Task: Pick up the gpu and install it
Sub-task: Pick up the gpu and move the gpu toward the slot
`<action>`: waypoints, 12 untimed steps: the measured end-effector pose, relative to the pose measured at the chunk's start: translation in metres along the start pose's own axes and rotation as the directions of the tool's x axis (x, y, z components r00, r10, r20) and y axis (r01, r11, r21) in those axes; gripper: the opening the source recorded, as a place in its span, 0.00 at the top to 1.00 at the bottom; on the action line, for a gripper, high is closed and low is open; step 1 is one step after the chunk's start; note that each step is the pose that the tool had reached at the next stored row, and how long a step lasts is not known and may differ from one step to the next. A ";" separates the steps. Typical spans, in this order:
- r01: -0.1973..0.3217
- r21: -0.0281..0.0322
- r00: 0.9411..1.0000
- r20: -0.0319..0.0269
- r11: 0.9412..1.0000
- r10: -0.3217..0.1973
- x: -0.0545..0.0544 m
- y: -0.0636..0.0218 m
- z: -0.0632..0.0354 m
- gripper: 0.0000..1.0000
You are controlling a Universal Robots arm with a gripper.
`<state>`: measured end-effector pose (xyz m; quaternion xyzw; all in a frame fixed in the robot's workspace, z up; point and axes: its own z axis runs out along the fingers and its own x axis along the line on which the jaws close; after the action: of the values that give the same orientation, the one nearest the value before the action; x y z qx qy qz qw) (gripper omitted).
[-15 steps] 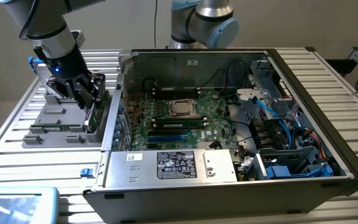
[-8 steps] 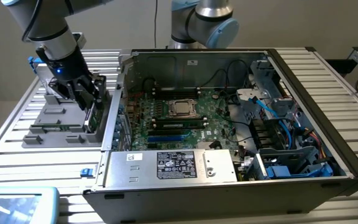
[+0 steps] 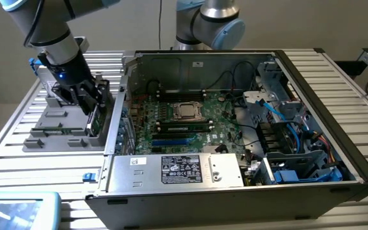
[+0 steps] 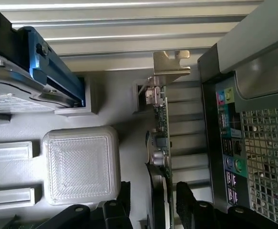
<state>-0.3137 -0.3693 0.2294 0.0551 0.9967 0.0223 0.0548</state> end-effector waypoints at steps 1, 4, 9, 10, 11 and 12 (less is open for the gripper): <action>-0.003 0.003 1.000 0.001 1.000 0.003 0.000 0.0000 0.0007 0.48; -0.005 0.013 1.000 0.002 1.000 0.005 0.000 0.0006 0.0023 0.48; -0.004 0.019 1.000 0.003 1.000 0.004 0.001 0.0029 0.0027 0.48; -0.004 0.019 1.000 0.003 1.000 0.004 0.001 0.0030 0.0027 0.48; -0.004 0.019 1.000 0.003 1.000 0.004 0.001 0.0031 0.0027 0.48; -0.005 0.019 1.000 0.003 1.000 0.005 0.001 0.0032 0.0027 0.48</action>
<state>-0.3137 -0.3659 0.2269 0.0579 0.9967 0.0127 0.0555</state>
